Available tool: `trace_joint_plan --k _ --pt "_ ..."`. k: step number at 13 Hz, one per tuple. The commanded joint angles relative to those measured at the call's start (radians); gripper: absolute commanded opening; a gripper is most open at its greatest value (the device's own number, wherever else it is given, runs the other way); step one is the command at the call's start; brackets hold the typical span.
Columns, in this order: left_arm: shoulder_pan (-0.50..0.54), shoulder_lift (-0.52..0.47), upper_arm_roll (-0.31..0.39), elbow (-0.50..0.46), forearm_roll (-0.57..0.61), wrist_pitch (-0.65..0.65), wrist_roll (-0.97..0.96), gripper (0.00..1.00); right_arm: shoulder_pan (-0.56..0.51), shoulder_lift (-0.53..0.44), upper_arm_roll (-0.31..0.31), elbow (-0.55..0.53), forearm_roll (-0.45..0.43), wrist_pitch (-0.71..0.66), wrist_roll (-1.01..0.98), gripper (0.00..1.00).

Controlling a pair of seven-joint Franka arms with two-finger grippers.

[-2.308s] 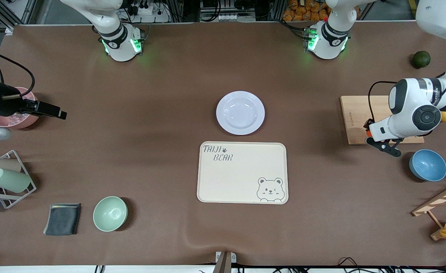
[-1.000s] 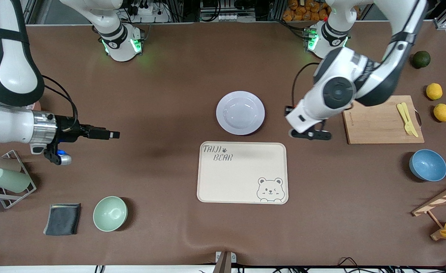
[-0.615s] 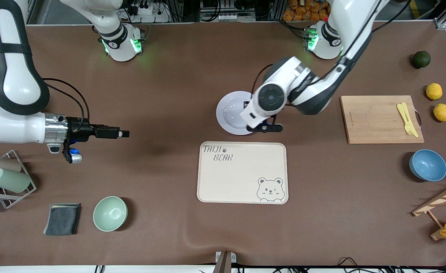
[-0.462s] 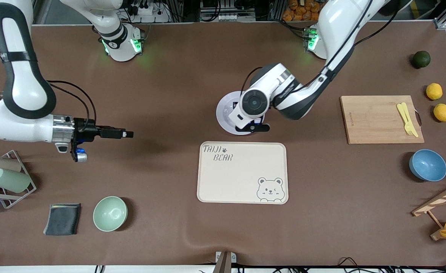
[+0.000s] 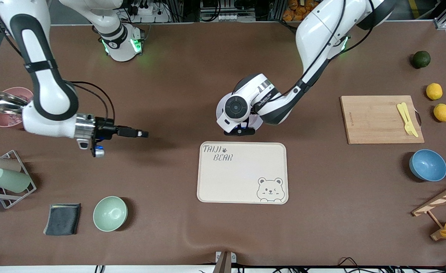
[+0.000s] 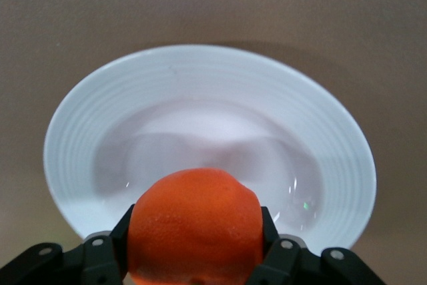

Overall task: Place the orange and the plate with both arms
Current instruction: 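Release the orange onto the plate while the right gripper approaches the plate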

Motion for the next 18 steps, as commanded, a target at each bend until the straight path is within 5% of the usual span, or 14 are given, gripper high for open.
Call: trace_joint_plan --k 1,3,4,5,6,11,14,18 --pt "-0.045 0.03 0.036 0.032 0.018 0.033 -0.027 0.0 0.06 -0.01 -0.002 -0.067 0.125 0.065 -0.096 1.0" --pt "-0.046 0.045 0.036 0.032 0.021 0.044 -0.027 0.0 0.082 0.008 -0.002 -0.073 0.178 0.077 -0.139 1.0" --pt "-0.046 0.049 0.036 0.032 0.022 0.044 -0.025 0.17 0.089 0.012 -0.002 -0.075 0.186 0.08 -0.15 1.0" --pt "-0.045 0.049 0.036 0.03 0.024 0.044 -0.025 0.75 0.091 0.012 -0.002 -0.075 0.186 0.083 -0.152 1.0" --pt "-0.045 0.044 0.036 0.03 0.025 0.044 -0.019 1.0 0.091 0.012 -0.002 -0.076 0.186 0.083 -0.153 1.0" --pt "-0.004 -0.12 0.038 0.032 0.024 -0.002 -0.024 1.0 0.114 0.021 -0.002 -0.093 0.212 0.119 -0.182 1.0" --pt "0.113 -0.246 0.038 0.033 0.073 -0.039 -0.009 1.0 0.206 0.053 -0.002 -0.116 0.419 0.191 -0.32 1.0" --pt "0.285 -0.352 0.035 0.033 0.102 -0.092 0.178 1.0 0.293 0.076 -0.002 -0.127 0.554 0.228 -0.386 1.0"
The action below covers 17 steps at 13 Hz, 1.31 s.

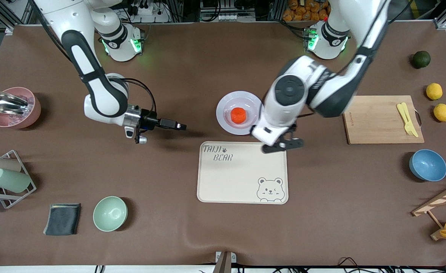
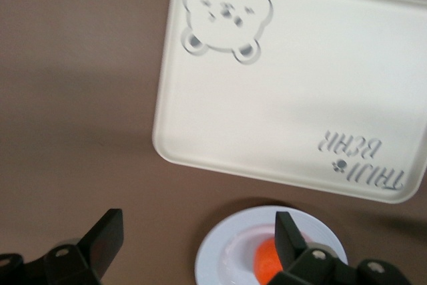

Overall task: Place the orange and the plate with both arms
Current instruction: 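Release the orange onto the plate while the right gripper approaches the plate, then grip the plate rim with the right gripper while the left gripper retracts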

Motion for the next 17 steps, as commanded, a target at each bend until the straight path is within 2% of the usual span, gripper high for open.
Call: trace_joint_plan --k 1,4,5,7,9,12,15,17 --pt "0.113 -0.078 -0.013 -0.03 0.008 -0.048 0.145 1.0 0.074 0.014 -0.005 -0.009 0.121 0.03 -0.073 1.0" --pt "0.184 -0.156 0.01 -0.036 -0.01 -0.123 0.311 1.0 0.146 0.05 -0.005 -0.011 0.245 0.078 -0.148 0.96" --pt "0.155 -0.183 0.088 -0.042 -0.018 -0.151 0.373 1.0 0.17 0.054 -0.005 -0.009 0.28 0.088 -0.153 0.95" --pt "0.097 -0.281 0.237 -0.086 -0.119 -0.179 0.543 1.0 0.216 0.077 -0.005 -0.008 0.331 0.111 -0.167 0.93" --pt "0.094 -0.36 0.331 -0.099 -0.159 -0.246 0.676 1.0 0.253 0.093 -0.006 -0.006 0.417 0.148 -0.246 0.86" --pt "0.055 -0.434 0.452 -0.086 -0.156 -0.33 0.743 1.0 0.278 0.111 -0.005 -0.006 0.438 0.15 -0.256 0.81" --pt "0.081 -0.47 0.474 -0.063 -0.152 -0.405 0.895 1.0 0.339 0.114 -0.005 -0.002 0.526 0.179 -0.282 0.73" --pt "0.086 -0.481 0.477 -0.048 -0.158 -0.436 0.9 1.0 0.364 0.12 -0.005 0.0 0.566 0.194 -0.31 0.69"
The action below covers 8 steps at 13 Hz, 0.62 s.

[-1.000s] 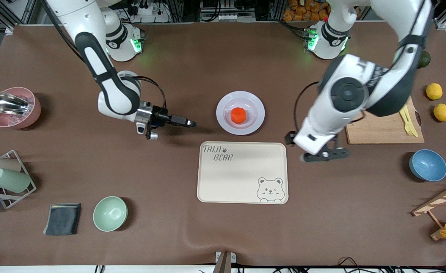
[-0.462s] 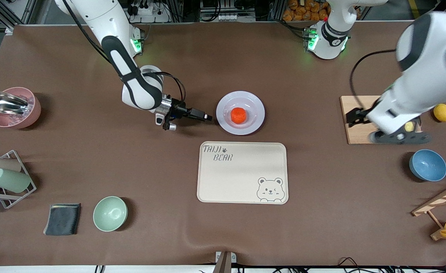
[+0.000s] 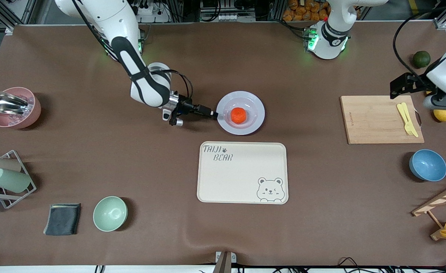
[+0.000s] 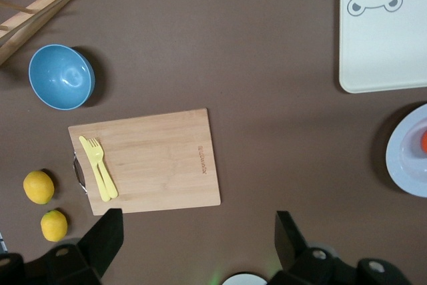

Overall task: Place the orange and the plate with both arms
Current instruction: 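Grip the plate rim with the right gripper while the left gripper retracts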

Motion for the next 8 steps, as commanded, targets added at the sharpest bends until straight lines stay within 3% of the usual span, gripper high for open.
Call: trace_joint_plan --k 1,6,8 --pt "0.006 -0.016 0.002 0.004 -0.022 -0.031 0.024 1.0 0.028 0.017 -0.006 0.008 0.055 0.018 -0.053 0.68" --pt "0.007 -0.016 -0.002 0.053 -0.06 -0.011 -0.073 1.0 0.038 0.02 -0.006 0.008 0.056 0.021 -0.061 0.64" --pt "0.006 -0.018 -0.002 0.054 -0.056 -0.011 -0.084 1.0 0.063 0.032 -0.008 0.008 0.094 0.024 -0.088 0.59"
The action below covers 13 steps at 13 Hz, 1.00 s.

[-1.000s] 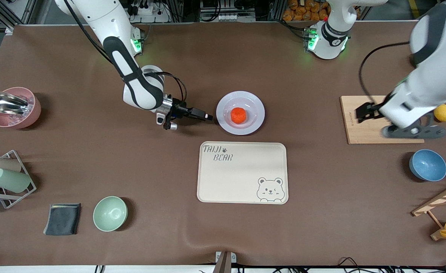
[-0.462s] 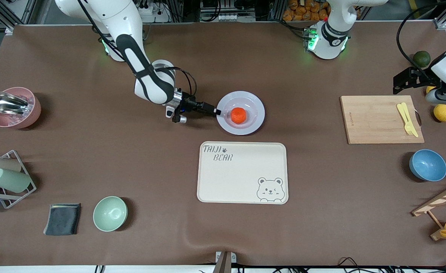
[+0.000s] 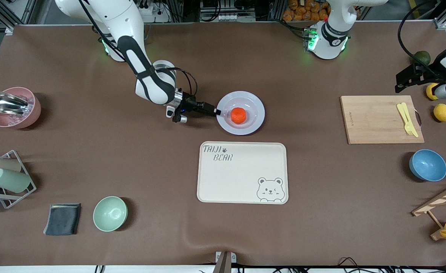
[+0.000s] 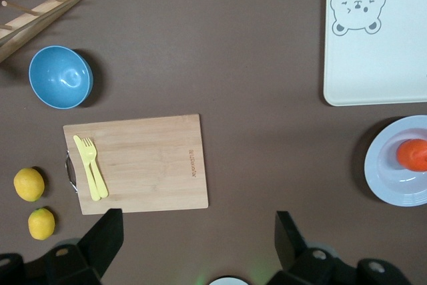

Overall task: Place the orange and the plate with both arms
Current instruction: 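Grip the plate rim with the right gripper while the left gripper retracts, then slide the plate with the right gripper onto the bear tray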

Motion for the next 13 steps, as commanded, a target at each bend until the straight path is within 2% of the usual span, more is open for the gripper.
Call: trace_joint_plan --k 1,3,4,5,8,13 --pt "0.002 -0.004 -0.003 0.009 -0.022 0.001 -0.013 1.0 0.038 0.024 -0.006 0.01 0.09 0.012 -0.104 0.53" --pt "-0.005 -0.004 -0.003 0.011 -0.018 0.001 -0.016 1.0 0.047 0.029 -0.006 0.01 0.138 0.015 -0.146 0.39" --pt "-0.005 -0.001 -0.003 0.011 -0.01 0.003 -0.018 1.0 0.057 0.029 -0.006 0.01 0.138 0.018 -0.148 0.23" --pt "-0.002 0.0 -0.001 0.011 -0.009 0.003 -0.018 1.0 0.059 0.029 -0.006 0.01 0.138 0.023 -0.148 0.02" --pt "-0.004 -0.001 -0.004 0.011 -0.007 0.003 -0.018 1.0 0.056 0.021 -0.004 0.013 0.139 0.021 -0.145 0.0" --pt "-0.004 -0.004 -0.014 0.011 -0.007 0.001 -0.018 1.0 0.056 -0.091 0.002 0.025 0.172 0.009 -0.042 0.0"
